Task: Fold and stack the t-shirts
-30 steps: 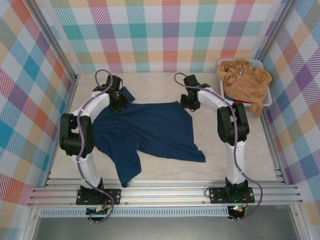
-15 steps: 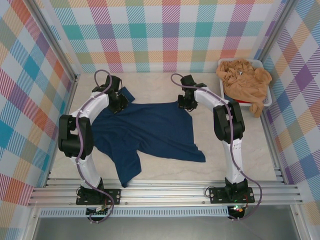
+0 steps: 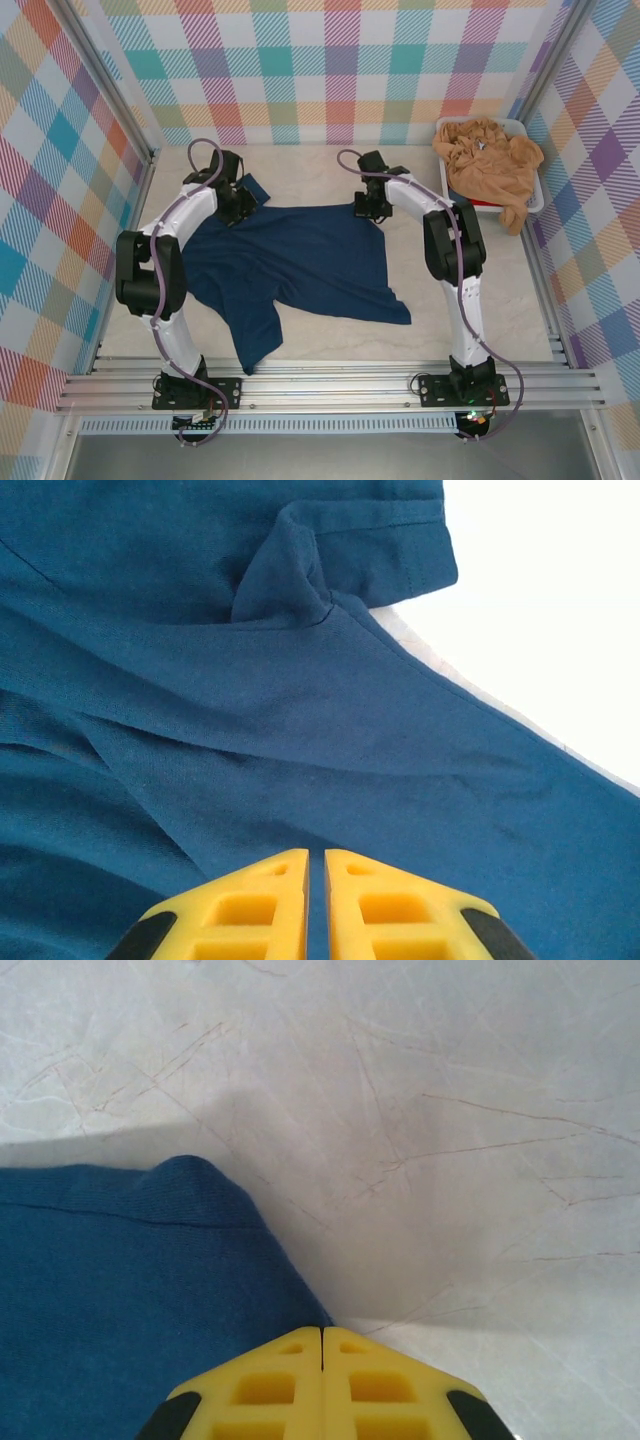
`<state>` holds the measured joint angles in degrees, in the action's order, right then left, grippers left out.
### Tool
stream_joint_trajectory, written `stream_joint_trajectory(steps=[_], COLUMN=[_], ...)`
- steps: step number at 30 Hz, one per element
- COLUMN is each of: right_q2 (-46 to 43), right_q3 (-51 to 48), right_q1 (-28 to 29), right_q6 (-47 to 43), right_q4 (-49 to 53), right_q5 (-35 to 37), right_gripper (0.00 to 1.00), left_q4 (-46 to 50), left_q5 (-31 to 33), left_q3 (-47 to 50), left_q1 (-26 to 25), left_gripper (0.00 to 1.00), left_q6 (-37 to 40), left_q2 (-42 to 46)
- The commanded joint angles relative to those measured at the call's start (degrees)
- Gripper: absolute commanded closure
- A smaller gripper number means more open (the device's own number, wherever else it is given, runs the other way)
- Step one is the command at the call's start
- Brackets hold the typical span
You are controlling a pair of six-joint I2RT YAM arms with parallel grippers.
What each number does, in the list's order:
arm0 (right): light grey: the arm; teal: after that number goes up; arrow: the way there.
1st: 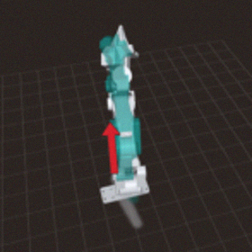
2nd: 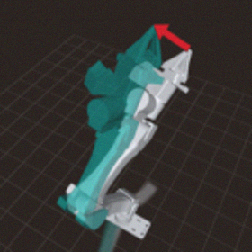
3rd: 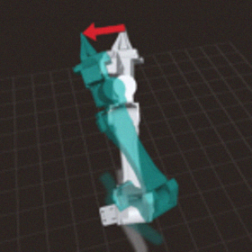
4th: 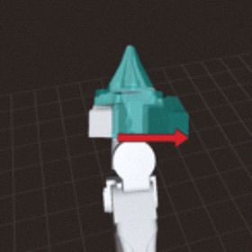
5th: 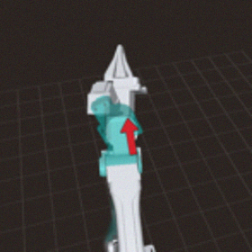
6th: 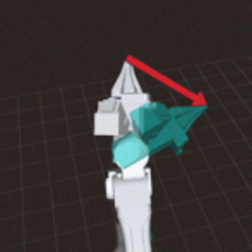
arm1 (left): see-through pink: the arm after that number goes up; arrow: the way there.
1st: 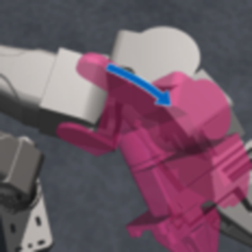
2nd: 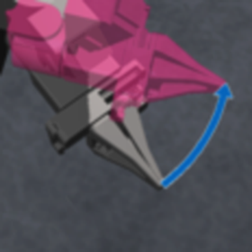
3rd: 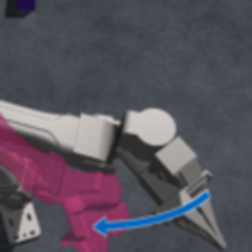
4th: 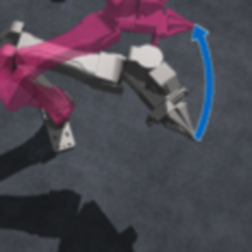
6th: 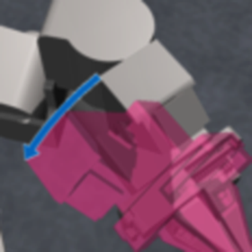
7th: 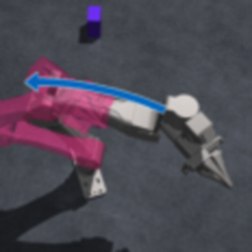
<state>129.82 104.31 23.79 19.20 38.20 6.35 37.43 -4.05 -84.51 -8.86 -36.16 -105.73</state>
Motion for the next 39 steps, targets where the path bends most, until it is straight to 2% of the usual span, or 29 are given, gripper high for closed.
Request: stream_joint_trajectory(steps=[1,6,11,14,17,19,22,24,27,30,32,35,39], right_q2=[-4.41,-6.82,-7.08,-4.72,-3.22,-4.25,-8.09,-10.88,-13.72,-11.32,-8.39,-3.84,-2.14], right_q3=[-0.48,-2.04,-3.21,-1.71,-0.6,-0.52,-2.11,-4.42,-8.34,-6.72,-4.23,1.05,0.99], right_q1=[4.28,9.69,15.37,17.96,18.57,18.4,17.24,15.07,10.39,7.44,6.8,7.34,7.41], right_q6=[-2.62,1.15,7.26,10.94,13.49,13.9,13.31,14.45,16.07,16.05,14.84,13.02,13.18], right_q4=[0.49,4.23,6.35,7.88,7.84,7.7,5.5,3.36,-0.33,-0.65,-1.56,1.3,0.97], right_q5=[5.49,8.4,7.35,4.2,-2.44,-3.28,-3.47,-4.58,-6.29,-9.16,-12.82,-14.1,-15.43], right_gripper=[1.0,1.0,1.0,0.99,0.8,0.67,0.58,0.58,0.64,0.67,0.67,0.66,0.64], left_q4=[1.42,1.33,1.07,1.05,1.32,1.75,1.77,1.68,1.35,0.64,0.61,0.79,0.85], left_q5=[-0.54,-0.16,-0.16,0.14,0.45,1.09,1.87,2.05,1.87,1.42,1.33,1.2,1.02], left_q3=[1.07,2.46,3.47,3.67,3.8,3.76,4.26,4.88,5.93,7.23,7.59,7.45,7.43], left_q1=[0.3,0.43,0.39,0.42,0.49,0.49,0.59,0.53,0.53,0.57,0.57,0.59,0.55], left_gripper=[0.87,0.87,0.87,0.87,0.87,0.87,0.86,0.86,0.86,0.86,0.86,0.86,0.86], left_q6=[0.66,0.94,0.9,0.88,0.83,0.86,0.73,0.74,0.63,0.3,0.2,0.26,0.59], left_q2=[3.49,4.31,4.66,4.67,4.91,5.39,6.69,7.46,8.25,8.86,8.96,8.88,8.8])
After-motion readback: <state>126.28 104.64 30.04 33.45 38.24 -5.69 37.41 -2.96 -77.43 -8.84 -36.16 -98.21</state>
